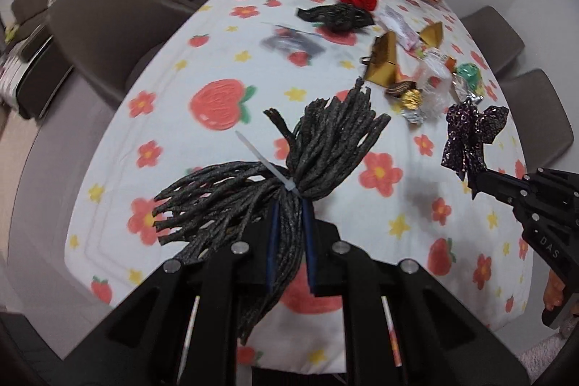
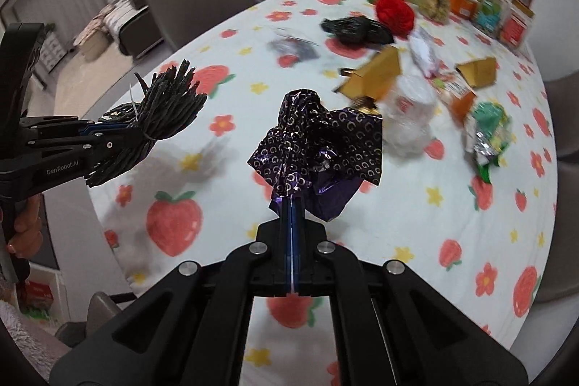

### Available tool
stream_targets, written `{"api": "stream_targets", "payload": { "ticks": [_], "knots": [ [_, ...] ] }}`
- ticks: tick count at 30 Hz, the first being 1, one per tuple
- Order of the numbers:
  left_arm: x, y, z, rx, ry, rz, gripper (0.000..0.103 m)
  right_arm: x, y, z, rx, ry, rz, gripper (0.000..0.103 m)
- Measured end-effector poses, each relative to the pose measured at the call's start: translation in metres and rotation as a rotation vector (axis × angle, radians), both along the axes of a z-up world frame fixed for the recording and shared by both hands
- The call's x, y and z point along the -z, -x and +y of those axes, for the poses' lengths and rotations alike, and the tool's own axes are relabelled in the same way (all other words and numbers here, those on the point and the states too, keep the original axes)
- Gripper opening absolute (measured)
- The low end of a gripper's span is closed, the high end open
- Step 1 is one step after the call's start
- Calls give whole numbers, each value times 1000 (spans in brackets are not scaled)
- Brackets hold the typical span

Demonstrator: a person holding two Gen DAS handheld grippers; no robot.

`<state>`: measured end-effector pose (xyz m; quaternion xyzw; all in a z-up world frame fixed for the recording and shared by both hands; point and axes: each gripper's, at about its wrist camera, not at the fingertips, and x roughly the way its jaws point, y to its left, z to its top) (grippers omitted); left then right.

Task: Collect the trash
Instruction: 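Carry both held items away from the table toward the grey floor bin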

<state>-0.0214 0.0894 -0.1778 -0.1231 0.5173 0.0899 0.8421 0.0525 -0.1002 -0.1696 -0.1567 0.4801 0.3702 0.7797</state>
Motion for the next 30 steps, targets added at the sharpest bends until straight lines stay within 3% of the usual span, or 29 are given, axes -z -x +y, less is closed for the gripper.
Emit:
{"api": "stream_targets", "payload": {
  "ticks": [11, 18, 25, 30],
  "knots": [
    [-7, 159, 140, -433, -8, -3, 13, -19, 93, 180, -446, -54, -18, 0],
    [10, 257, 256, -578, 13, 18, 13, -9, 170, 312, -579, -57, 15, 0],
    [61, 311, 359, -644, 28, 72, 13, 33, 234, 424, -620, -37, 64, 0],
    [121, 323, 410, -675, 80, 84, 13, 106, 247, 484, -621, 2, 113, 0]
  ]
}}
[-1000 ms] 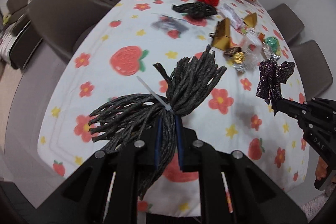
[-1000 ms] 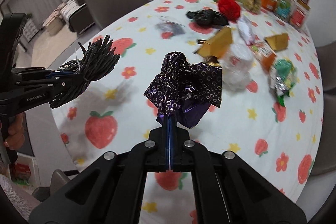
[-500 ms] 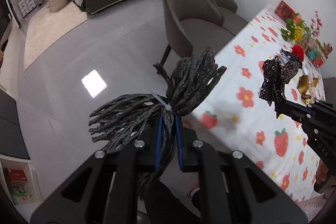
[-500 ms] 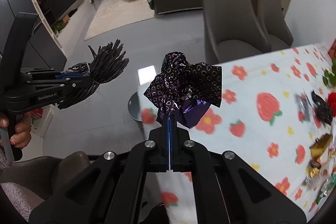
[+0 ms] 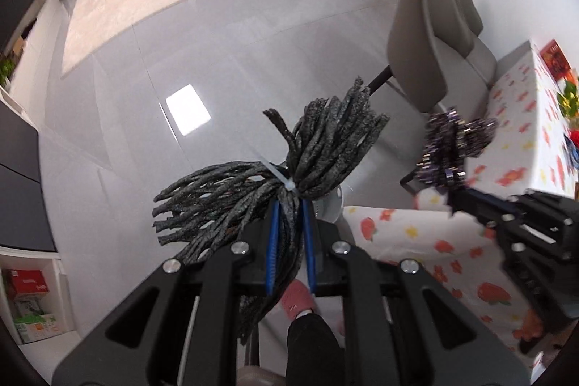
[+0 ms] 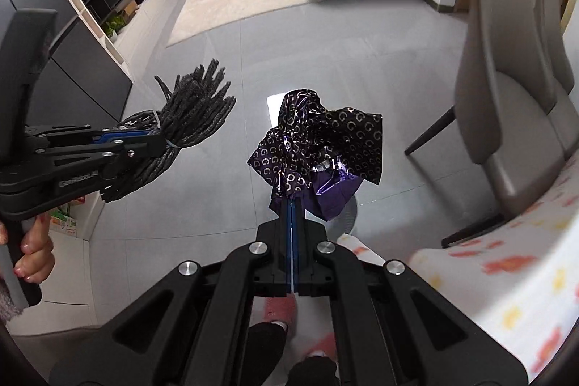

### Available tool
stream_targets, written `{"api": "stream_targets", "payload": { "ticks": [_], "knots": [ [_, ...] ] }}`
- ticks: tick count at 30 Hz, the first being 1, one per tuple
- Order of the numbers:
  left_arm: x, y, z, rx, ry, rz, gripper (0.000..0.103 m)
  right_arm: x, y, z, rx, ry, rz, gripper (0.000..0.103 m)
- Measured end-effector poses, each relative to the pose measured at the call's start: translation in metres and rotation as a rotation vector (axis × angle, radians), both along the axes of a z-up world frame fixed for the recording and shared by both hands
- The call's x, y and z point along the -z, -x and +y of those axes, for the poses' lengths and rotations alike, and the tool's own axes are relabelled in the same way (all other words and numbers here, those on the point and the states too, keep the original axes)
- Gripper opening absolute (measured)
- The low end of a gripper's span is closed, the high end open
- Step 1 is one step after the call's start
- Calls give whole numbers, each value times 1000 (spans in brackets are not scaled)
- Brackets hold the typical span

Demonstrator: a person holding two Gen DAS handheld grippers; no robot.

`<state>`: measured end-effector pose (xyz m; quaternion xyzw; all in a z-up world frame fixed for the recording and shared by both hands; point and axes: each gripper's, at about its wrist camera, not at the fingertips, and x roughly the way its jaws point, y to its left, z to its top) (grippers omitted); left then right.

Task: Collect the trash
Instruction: 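Carry both held items away from the table toward the grey floor bin, then open right tool over the bin while left tool releases the tassel bundle into it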

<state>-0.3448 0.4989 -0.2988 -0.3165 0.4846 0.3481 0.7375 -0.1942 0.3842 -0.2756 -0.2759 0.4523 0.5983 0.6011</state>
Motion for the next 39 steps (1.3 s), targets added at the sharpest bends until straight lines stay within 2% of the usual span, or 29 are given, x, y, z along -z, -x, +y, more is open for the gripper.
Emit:
{"api": "stream_targets", "payload": {
  "ticks": [5, 11, 14, 15, 16, 18, 24, 26, 30, 31, 33, 36, 39],
  "knots": [
    [87, -2, 36, -30, 59, 9, 14, 107, -2, 51, 50, 76, 55, 0],
    [183, -7, 51, -44, 108, 35, 14, 222, -5, 79, 102, 146, 95, 2],
    [216, -12, 57, -33, 117, 69, 14, 254, -7, 86, 100, 159, 88, 28],
    [224, -12, 58, -27, 119, 76, 14, 260, -8, 86, 99, 159, 81, 37],
    [233, -12, 60, -24, 129, 76, 14, 267, 0, 90, 100, 157, 71, 41],
    [245, -14, 61, -19, 148, 74, 14, 272, -2, 88, 103, 164, 59, 42],
    [273, -18, 68, 13, 176, 68, 14, 258, -5, 80, 133, 162, 7, 47],
    [275, -18, 73, 34, 173, 68, 16, 252, -2, 78, 147, 158, -15, 47],
    [285, -28, 67, 70, 184, 77, 18, 260, -17, 79, 176, 160, -36, 47],
    [288, -30, 67, 77, 189, 80, 21, 260, -20, 78, 184, 161, -37, 47],
    [291, -36, 66, 83, 190, 80, 43, 262, -26, 78, 196, 164, -40, 47],
    [293, -36, 69, 91, 180, 76, 64, 263, -33, 78, 204, 165, -45, 47],
    [296, -37, 68, 85, 182, 81, 67, 264, -38, 76, 213, 167, -46, 47]
  ]
}}
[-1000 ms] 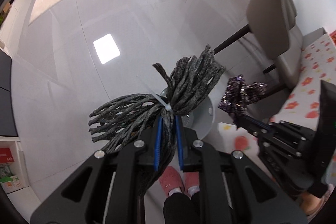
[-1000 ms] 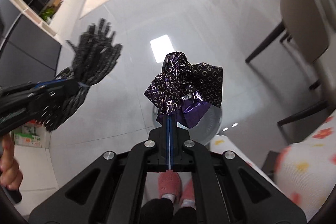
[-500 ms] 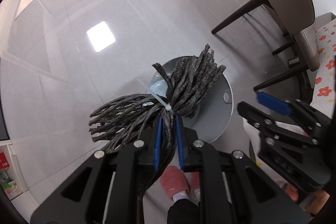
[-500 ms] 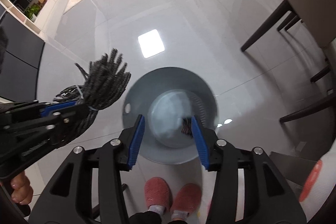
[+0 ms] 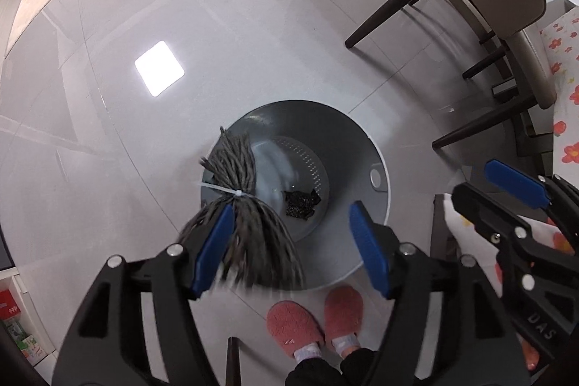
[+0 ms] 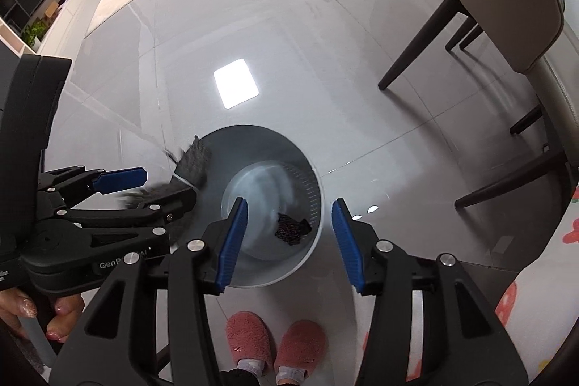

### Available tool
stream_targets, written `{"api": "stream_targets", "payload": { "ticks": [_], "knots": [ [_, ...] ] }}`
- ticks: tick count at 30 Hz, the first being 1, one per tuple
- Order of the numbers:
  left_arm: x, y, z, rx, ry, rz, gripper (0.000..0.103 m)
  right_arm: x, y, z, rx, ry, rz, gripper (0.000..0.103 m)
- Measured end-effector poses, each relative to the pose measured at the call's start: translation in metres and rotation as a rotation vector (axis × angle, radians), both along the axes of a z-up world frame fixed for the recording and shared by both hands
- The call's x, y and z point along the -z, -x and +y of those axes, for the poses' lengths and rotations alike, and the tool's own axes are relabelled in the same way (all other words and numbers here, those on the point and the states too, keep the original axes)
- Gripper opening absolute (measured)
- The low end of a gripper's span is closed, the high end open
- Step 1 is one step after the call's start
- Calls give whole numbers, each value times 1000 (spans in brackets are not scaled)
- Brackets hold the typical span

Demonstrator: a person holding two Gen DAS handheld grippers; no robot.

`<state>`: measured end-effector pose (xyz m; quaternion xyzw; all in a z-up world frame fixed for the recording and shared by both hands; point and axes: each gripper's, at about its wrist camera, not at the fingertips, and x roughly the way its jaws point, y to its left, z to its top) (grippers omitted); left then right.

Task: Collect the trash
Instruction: 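Open right tool over the bin while left tool releases the tassel bundle into it, then move both open tools back over the table toward the gold box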

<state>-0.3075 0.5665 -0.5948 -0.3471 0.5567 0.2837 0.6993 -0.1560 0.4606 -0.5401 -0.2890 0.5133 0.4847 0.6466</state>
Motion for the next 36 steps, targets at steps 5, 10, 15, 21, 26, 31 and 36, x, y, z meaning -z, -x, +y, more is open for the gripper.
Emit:
{"api": "stream_targets", "payload": {
  "ticks": [5, 10, 15, 21, 26, 31, 36],
  "knots": [
    [0, 1, 0, -7, 15, -1, 67, -3, -3, -2, 10, -5, 4, 47],
    [-21, 8, -9, -8, 10, 26, 67, -15, 3, -3, -3, -19, 13, 47],
    [-71, 23, -19, -25, -38, 78, 67, -54, 15, -5, -42, -40, 19, 47],
    [-173, 49, -31, -54, -105, 109, 67, -140, 37, -13, -119, -106, 1, 47],
    [-269, 49, -48, -36, -172, 128, 71, -237, 45, -28, -150, -185, -12, 47],
    [-357, 33, -70, 23, -216, 67, 72, -320, 23, -66, -76, -245, -9, 47],
    [-418, -13, -111, 171, -271, 20, 72, -383, -11, -127, 81, -268, -78, 47]
  ]
}}
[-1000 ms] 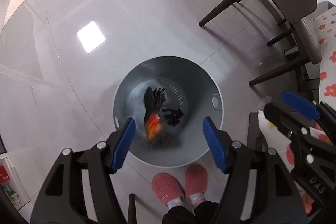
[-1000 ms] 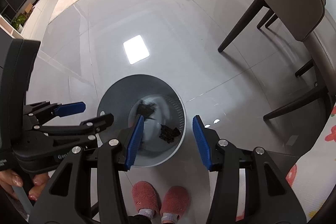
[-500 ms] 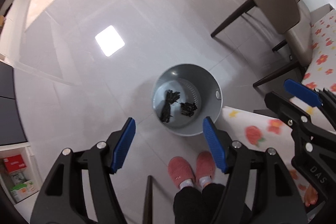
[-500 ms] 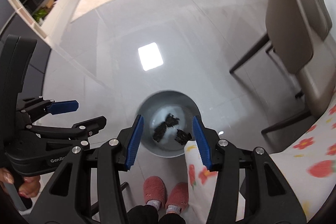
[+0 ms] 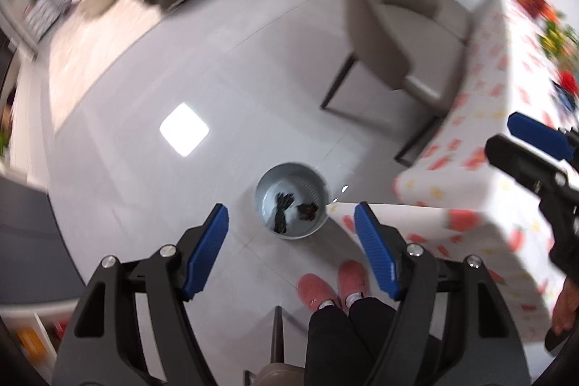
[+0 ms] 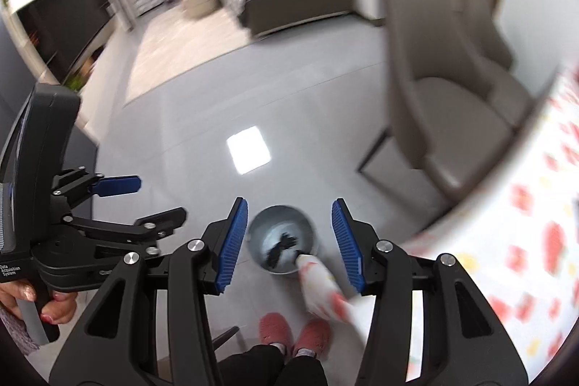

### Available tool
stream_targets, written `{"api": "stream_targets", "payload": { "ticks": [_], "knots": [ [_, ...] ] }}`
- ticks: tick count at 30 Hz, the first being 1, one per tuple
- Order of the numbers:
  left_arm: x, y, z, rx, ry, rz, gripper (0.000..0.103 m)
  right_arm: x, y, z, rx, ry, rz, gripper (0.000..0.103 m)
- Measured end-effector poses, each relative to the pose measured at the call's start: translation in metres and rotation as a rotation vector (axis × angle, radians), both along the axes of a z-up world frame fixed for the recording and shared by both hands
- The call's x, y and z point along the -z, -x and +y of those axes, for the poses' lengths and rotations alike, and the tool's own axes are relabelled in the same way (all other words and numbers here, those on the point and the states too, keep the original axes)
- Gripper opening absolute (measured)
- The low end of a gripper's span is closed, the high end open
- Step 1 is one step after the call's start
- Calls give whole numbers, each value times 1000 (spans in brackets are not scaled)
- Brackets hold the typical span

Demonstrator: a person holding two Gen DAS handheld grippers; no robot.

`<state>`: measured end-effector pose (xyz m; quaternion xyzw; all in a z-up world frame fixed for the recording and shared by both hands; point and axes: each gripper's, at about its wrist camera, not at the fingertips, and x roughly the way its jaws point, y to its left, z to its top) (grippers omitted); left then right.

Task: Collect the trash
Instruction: 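Move both open tools back over the table toward the gold box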

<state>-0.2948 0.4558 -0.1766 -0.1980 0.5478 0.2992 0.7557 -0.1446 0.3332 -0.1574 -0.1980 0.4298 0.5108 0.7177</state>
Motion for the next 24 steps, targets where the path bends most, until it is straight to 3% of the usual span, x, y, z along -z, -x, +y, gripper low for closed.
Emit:
{"api": "stream_targets", "payload": {
  "ticks": [5, 10, 13, 24],
  "knots": [
    [-38, -54, -46, 189, -17, -39, 72, -34, -42, -82, 222, -8, -17, 50],
    [-55, -118, -107, 356, -27, -76, 72, -48, -90, -169, 420, -4, -45, 50],
    [-59, -162, -155, 435, -38, -100, 72, -52, -119, -224, 527, 2, -65, 56],
    [-53, -310, -331, 647, -17, -146, 73, -47, -222, -405, 763, 73, -129, 59]
  ]
}}
